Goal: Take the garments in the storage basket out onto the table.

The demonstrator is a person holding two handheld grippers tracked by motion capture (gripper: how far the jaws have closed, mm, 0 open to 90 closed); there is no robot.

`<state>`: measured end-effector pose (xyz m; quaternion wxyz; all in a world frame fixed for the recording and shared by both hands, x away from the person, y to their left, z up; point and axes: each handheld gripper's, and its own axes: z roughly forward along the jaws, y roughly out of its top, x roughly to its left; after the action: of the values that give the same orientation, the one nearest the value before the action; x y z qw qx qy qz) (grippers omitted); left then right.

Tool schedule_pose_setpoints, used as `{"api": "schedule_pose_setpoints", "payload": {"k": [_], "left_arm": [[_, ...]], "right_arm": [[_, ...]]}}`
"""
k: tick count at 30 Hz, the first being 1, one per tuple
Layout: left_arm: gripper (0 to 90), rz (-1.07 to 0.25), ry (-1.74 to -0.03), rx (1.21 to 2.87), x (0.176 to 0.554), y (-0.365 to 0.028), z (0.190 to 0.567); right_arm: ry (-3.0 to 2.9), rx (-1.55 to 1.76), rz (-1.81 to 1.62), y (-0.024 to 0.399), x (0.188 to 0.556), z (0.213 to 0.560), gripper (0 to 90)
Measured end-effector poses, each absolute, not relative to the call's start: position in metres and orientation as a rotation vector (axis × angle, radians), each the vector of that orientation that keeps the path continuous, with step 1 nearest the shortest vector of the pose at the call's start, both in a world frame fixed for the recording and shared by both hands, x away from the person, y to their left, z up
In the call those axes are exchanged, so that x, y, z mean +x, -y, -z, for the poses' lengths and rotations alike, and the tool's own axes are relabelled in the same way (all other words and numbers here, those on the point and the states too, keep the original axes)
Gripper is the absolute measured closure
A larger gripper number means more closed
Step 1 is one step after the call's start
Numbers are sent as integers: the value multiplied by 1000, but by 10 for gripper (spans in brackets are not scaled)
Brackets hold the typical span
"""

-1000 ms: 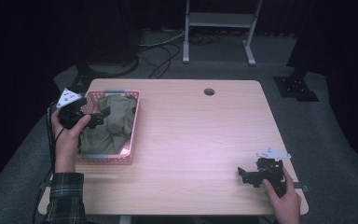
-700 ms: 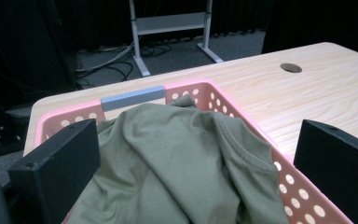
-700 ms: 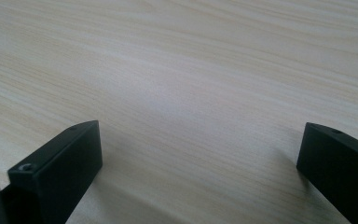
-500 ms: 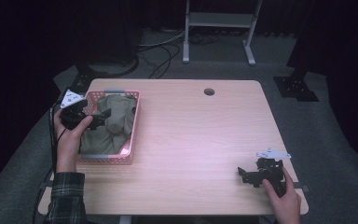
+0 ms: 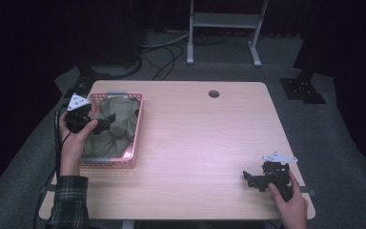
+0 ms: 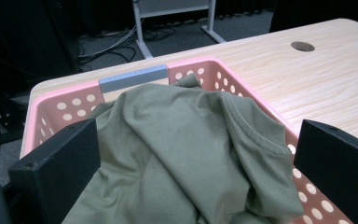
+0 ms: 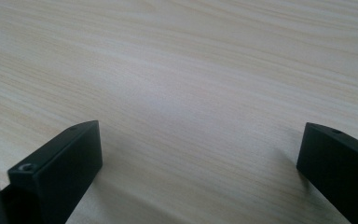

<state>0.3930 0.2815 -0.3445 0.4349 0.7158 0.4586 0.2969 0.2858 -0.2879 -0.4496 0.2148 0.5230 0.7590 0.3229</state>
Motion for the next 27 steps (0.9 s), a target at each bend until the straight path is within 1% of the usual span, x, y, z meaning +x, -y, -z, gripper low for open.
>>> {"api": "schedule_pose_setpoints", "payload": {"k": [22,27], "left_arm": [[0,-741,-1195,1840,399,-280,355],[0,-723,-1205,1854,400,-281,358]], "right_arm": [[-2105,1450,-895,288,286,450,0],[-2105,1450,-896,288,286,450,0]]}}
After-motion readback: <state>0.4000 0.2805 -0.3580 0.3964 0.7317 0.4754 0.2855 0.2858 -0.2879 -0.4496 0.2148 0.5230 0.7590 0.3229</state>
